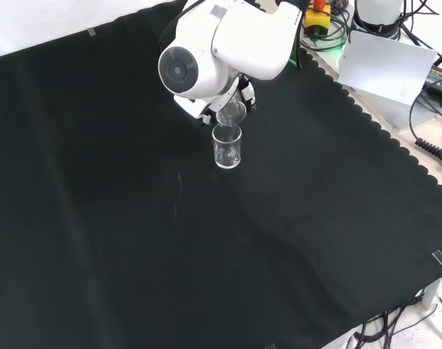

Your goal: Pour the water from the handheld beaker into the one on the table.

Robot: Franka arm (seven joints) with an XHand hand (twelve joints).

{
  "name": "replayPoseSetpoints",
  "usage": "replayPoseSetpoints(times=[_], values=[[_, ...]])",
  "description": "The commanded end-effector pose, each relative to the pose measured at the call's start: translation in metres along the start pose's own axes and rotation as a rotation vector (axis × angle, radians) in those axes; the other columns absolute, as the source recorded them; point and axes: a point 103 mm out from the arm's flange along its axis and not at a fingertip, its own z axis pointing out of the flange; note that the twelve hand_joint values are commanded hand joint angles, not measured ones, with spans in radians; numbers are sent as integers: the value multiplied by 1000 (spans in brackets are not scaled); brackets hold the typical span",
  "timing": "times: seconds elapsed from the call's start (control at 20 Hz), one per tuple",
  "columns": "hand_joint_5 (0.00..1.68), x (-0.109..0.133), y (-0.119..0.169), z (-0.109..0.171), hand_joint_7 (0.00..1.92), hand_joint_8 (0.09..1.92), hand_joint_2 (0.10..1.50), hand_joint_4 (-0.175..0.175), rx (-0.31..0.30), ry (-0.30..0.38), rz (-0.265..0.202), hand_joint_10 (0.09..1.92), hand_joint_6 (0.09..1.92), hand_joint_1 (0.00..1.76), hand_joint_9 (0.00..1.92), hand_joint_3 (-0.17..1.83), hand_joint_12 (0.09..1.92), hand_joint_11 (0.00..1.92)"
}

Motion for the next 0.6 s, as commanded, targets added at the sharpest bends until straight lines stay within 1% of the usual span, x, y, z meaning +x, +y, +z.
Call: replayPoseSetpoints(times=[0.05,0.2,0.6], values=[[1203,1,1,0,1257,791,624,-175,17,-11,9,721,806,1309,1501,753,790,1252],[1203,3,1,-1,1257,791,624,-175,25,-31,15,721,806,1309,1501,754,790,1253],[1203,5,2,-3,1256,792,623,-175,40,-41,24,722,808,1309,1500,755,790,1253]])
